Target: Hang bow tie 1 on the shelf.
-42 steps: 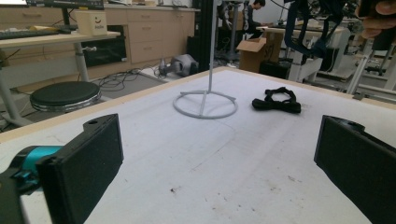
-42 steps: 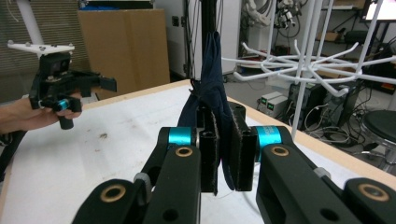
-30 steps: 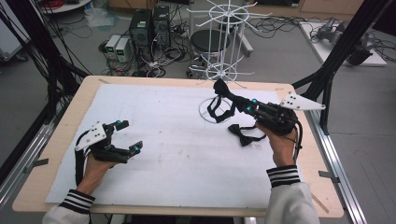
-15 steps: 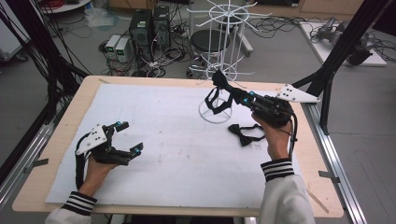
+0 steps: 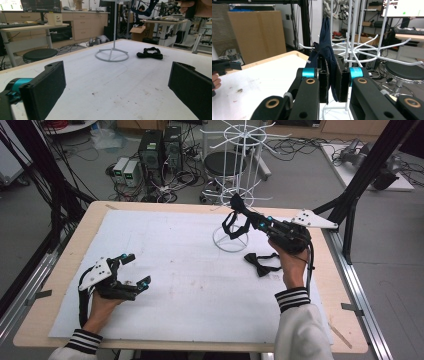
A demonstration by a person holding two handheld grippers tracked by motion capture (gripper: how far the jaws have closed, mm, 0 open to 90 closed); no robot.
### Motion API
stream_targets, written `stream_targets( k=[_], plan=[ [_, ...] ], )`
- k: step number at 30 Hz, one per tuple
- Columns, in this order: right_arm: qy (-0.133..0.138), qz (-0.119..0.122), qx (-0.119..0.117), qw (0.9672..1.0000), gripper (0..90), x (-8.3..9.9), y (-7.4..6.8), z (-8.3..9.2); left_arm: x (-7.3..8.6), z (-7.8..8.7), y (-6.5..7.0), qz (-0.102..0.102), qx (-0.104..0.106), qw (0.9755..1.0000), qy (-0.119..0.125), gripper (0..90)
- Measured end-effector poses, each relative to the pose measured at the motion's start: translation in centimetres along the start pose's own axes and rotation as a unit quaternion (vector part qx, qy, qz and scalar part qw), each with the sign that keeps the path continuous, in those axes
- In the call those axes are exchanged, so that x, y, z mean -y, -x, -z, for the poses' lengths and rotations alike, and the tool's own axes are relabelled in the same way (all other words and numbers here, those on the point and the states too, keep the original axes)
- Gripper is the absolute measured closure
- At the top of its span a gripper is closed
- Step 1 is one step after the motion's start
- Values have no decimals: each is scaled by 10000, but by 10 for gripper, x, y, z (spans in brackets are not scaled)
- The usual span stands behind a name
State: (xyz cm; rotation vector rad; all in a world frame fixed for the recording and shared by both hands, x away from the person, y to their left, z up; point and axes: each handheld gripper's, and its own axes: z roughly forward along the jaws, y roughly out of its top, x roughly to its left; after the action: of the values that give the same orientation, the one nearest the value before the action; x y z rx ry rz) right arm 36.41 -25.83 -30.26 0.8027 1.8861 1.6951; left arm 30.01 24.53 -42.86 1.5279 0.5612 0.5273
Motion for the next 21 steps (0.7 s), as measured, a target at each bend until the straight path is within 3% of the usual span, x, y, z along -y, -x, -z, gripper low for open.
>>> stream_targets(
  k=[10,14,21],
  plan=[
    [-240,70,273,9993,838,5,-2,-6,6,6,1,33,-6,10000,57,17],
    [-278,-9,324,9991,836,9,-1,-5,9,10,1,41,-25,9999,96,17],
    [-430,-22,429,9982,833,15,0,-5,13,13,1,40,-151,9997,178,18]
  ],
)
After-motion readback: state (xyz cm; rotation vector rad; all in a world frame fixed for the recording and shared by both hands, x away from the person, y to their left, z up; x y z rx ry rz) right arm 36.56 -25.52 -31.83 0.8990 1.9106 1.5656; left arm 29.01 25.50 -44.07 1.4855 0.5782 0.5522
